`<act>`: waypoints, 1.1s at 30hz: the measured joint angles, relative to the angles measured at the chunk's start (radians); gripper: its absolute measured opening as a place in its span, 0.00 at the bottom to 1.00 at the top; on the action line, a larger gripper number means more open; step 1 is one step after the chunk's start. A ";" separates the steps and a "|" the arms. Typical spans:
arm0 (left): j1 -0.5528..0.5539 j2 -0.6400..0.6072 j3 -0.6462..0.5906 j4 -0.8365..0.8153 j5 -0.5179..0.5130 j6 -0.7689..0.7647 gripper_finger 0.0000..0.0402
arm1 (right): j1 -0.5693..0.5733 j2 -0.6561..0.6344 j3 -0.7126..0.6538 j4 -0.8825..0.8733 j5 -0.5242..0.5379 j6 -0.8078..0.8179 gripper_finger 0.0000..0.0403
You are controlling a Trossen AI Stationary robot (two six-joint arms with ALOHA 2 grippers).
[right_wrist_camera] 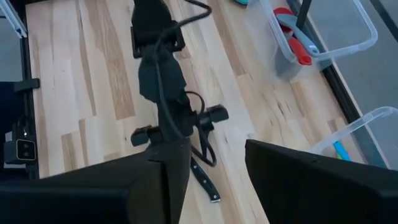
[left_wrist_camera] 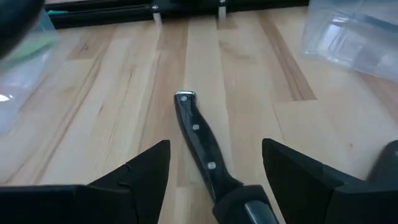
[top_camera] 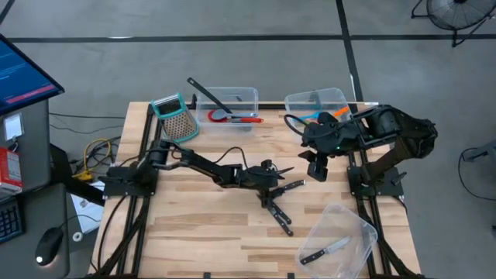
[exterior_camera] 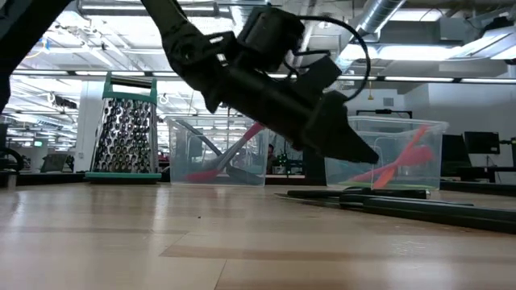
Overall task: Pick & Place Kitchen Items
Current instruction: Put the black knife into the bottom transparent bin
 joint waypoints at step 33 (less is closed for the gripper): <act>0.059 0.068 0.110 -0.340 -0.014 -0.042 0.30 | 0.138 0.000 0.000 0.020 0.069 0.051 0.35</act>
